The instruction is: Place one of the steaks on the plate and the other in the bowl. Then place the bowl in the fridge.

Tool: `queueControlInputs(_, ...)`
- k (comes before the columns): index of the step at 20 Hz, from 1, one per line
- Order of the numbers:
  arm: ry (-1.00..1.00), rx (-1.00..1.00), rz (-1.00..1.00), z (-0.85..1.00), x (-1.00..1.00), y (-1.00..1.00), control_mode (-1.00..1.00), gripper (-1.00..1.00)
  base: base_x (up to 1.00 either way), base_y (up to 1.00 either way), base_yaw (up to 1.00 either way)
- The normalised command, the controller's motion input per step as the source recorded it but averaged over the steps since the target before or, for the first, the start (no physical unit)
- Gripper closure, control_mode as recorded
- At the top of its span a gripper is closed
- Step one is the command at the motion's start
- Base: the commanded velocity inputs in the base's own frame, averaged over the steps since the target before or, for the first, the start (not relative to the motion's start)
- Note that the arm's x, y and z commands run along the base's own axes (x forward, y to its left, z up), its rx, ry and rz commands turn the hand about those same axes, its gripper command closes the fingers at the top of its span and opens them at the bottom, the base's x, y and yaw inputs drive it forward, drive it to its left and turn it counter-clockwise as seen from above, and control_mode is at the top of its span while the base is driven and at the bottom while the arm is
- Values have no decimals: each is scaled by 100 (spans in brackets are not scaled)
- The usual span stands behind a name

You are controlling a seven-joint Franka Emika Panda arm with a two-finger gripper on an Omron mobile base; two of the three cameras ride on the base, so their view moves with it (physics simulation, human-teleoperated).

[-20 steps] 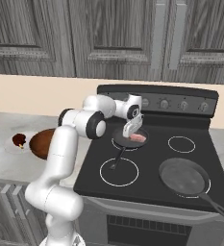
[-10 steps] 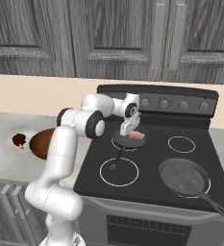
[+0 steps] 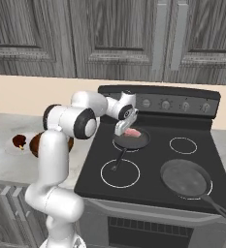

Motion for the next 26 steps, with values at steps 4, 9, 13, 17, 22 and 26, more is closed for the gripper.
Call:
queueControlInputs(4,-32,-1,0,8,-70,23,-100,100,0,0,0)
queueControlInputs(9,-8,-11,0,66,-39,15,-100,100,0,0,0)
queueControlInputs(13,1,-3,0,48,-33,20,-100,100,0,0,0)
queueControlInputs(17,0,0,0,13,-58,26,-100,100,0,0,0)
queueControlInputs(22,0,-1,0,34,-49,34,-100,100,0,0,0)
queueControlInputs(26,0,-1,0,42,-41,47,-100,100,0,0,0)
